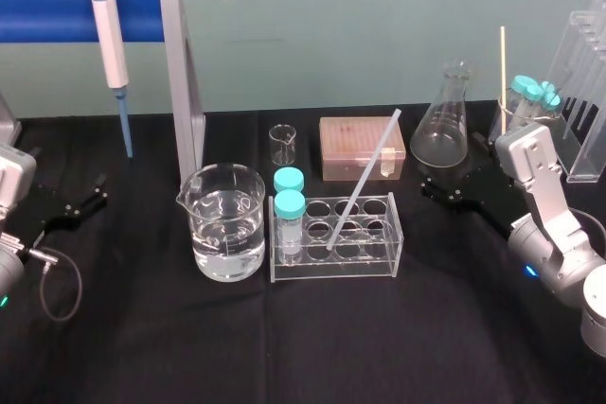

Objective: Pick up the stirring rod with one hand, then place it down.

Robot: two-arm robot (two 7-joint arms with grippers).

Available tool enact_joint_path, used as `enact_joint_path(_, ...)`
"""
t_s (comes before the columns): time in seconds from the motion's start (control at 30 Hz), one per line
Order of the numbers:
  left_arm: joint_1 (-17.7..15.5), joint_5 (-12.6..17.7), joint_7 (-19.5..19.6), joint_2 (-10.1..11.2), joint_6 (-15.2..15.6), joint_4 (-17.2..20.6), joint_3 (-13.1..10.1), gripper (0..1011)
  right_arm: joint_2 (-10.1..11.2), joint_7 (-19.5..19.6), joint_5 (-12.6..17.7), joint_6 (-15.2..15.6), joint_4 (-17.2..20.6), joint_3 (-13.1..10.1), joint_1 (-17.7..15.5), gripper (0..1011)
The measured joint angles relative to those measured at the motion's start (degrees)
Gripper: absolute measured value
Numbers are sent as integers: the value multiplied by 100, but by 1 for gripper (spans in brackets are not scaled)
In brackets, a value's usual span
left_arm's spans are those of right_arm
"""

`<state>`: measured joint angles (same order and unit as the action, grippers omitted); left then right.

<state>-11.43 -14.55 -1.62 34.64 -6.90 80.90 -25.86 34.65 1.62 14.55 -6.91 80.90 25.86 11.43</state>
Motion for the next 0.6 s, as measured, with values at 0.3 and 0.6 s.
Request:
enact_joint_path(0.3, 0, 0, 0, 0, 0, 0, 0, 1000, 0, 0, 0, 0, 0, 0, 0, 1004)
enact_joint_path(0.6, 0, 0, 0, 0, 0, 0, 0, 1000, 0, 0, 0, 0, 0, 0, 0, 1004)
